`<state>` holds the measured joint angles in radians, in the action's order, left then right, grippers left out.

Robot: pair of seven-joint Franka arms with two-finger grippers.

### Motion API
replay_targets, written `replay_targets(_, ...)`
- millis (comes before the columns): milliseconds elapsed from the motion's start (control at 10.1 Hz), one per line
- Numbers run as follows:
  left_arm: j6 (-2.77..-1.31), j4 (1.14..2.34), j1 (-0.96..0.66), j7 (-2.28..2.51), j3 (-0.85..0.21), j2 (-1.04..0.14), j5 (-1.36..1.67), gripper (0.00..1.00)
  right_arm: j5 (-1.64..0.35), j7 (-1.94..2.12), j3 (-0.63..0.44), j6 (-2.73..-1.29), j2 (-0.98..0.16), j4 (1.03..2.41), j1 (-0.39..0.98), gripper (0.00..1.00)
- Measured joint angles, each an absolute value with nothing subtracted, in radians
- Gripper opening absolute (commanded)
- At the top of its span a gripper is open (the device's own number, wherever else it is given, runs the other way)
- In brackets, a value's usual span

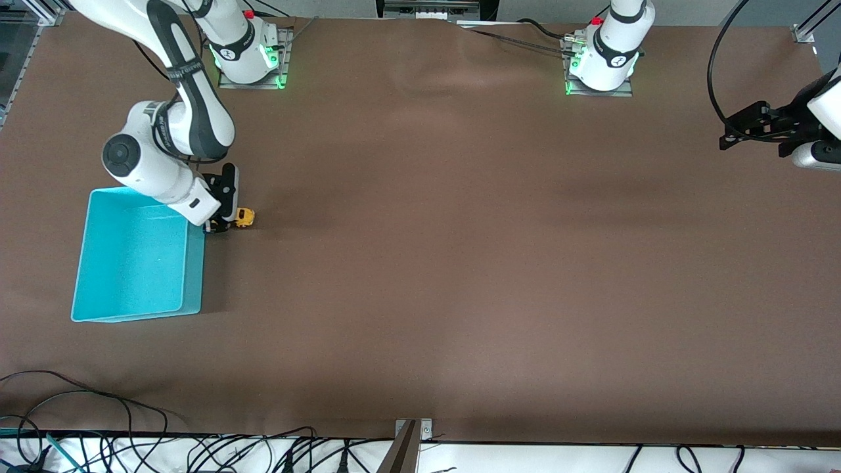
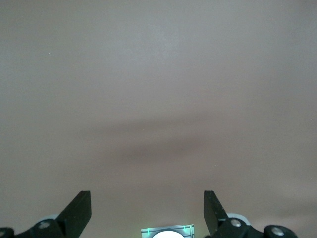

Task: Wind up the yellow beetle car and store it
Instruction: 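Lift the car with the right gripper and lower it into the bin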

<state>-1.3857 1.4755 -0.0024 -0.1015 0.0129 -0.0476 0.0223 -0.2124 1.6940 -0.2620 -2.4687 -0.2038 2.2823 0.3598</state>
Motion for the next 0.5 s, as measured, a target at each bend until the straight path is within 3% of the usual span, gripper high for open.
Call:
replay_targets(199,-1.386,1.476,-0.002,-0.1,0.013,-0.048,0.022,1.0,-0.212,1.687,-0.273,-2.421,-0.156,2.215,0.359,0.0)
replay_targets(497,-1.386,1.476,-0.002,-0.1,0.013,-0.048,0.022,1.0,-0.195,1.637,-0.397,-2.241,-0.151,2.087,0.351,0.0)
